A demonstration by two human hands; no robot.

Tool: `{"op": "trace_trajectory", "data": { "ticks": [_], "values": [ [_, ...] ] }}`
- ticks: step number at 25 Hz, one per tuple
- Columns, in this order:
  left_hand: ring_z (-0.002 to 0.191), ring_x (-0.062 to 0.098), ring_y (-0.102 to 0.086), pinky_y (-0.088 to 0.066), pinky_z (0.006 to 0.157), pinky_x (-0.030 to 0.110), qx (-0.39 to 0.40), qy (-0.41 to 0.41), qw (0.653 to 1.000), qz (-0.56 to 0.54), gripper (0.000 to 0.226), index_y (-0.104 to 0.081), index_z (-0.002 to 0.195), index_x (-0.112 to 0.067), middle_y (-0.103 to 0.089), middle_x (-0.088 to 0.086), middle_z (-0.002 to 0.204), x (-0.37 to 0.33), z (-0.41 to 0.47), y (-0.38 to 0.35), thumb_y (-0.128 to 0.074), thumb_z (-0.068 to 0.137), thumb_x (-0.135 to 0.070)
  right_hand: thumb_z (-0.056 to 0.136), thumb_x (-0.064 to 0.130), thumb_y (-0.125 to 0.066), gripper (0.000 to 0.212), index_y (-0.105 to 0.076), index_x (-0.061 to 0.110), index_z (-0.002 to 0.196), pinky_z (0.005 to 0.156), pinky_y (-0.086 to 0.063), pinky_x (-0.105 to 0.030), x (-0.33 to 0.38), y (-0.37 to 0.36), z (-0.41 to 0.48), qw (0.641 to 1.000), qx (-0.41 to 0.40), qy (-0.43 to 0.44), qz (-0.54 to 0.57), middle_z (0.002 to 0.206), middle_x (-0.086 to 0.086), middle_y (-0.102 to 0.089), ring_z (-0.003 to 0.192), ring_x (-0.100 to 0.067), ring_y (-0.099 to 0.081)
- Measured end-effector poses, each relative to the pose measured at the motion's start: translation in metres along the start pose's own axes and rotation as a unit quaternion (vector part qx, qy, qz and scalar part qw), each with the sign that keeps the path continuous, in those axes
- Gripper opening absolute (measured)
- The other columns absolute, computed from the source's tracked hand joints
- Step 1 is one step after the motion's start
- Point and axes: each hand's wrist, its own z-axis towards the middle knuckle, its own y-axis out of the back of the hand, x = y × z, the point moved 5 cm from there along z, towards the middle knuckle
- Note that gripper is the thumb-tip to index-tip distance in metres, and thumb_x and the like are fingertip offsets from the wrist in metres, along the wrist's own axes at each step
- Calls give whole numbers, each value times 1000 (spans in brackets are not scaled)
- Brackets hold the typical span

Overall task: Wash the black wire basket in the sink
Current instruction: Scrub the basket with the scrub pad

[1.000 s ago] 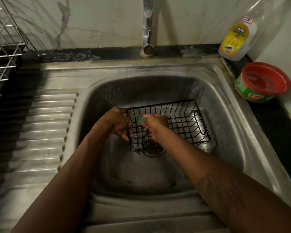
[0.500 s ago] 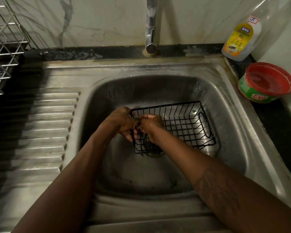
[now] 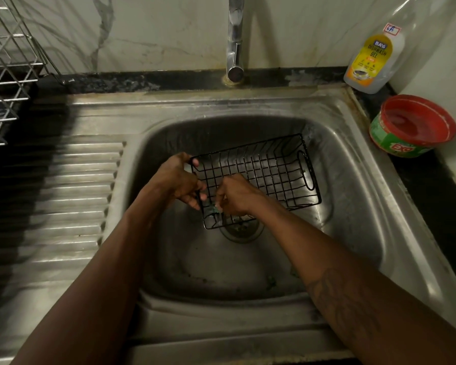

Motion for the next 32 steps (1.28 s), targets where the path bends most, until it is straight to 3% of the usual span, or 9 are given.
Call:
{"op": "trace_trajectory", "data": {
  "ticks": [4,11,13,16,22,26,28,30,32],
  "values": [
    [83,41,-76,-63,70,59,-32,-99,993,59,45,-48,121,-20,-71,25,101,-3,-9,1,-67,90,8,89,9,-75,8,-70,15,88,89,-57,-30,-10,9,-2,998,-54,-34,10,96,-2,-69,96,-16,-68],
    [75,29,-77,-65,62,47,-72,-142,983,90,44,-50,120,-21,-73,19,94,-8,-11,10,-71,90,3,91,6,-70,13,-67,17,85,91,-53,-27,4,4,-18,1000,-6,-16,-17,96,1,-67,92,-11,-64],
    [76,30,-77,-65,61,46,-76,-144,983,90,45,-51,119,-22,-74,20,91,-7,-12,13,-71,89,4,89,6,-71,24,-54,20,79,78,-54,-29,-20,19,-25,993,-40,-84,-68,86,0,-57,82,-16,-61],
    [75,33,-77,-64,60,50,-79,-148,981,95,45,-52,115,-24,-75,20,85,-6,-9,13,-72,87,6,87,11,-76,17,-60,15,92,67,-47,-27,-26,21,-27,983,-65,-135,-104,86,0,-53,75,-14,-55],
    [70,26,-77,-64,59,49,-104,-142,979,104,46,-54,112,-25,-76,15,78,-5,-4,18,-74,84,6,87,13,-76,9,-72,14,96,87,-58,-34,28,-17,-8,999,-28,-41,4,101,-3,-67,93,-17,-65],
    [73,29,-78,-64,60,51,-103,-129,982,85,47,-55,111,-25,-76,17,78,-4,-5,19,-74,83,8,92,11,-69,9,-61,14,92,80,-53,-31,-40,24,-31,978,-50,-183,-87,99,-6,-59,92,-22,-61],
    [72,30,-78,-64,59,51,-108,-131,982,82,46,-56,111,-25,-76,17,79,-5,-4,20,-74,84,7,91,8,-70,18,-66,10,109,80,-52,-33,-65,52,-48,954,-94,-242,-149,108,-10,-63,100,-26,-64],
    [70,28,-78,-64,58,50,-114,-136,981,84,45,-56,109,-26,-76,16,79,-4,-1,21,-74,84,7,93,6,-67,23,-68,10,115,79,-52,-33,-63,61,-54,941,-118,-249,-195,110,-10,-66,102,-25,-65],
    [69,28,-78,-64,56,50,-118,-140,979,85,45,-57,108,-27,-76,16,79,-4,0,21,-73,83,7,94,7,-65,18,-68,10,111,74,-49,-31,-42,48,-50,951,-89,-229,-186,95,-5,-61,88,-21,-60]
  ]
}}
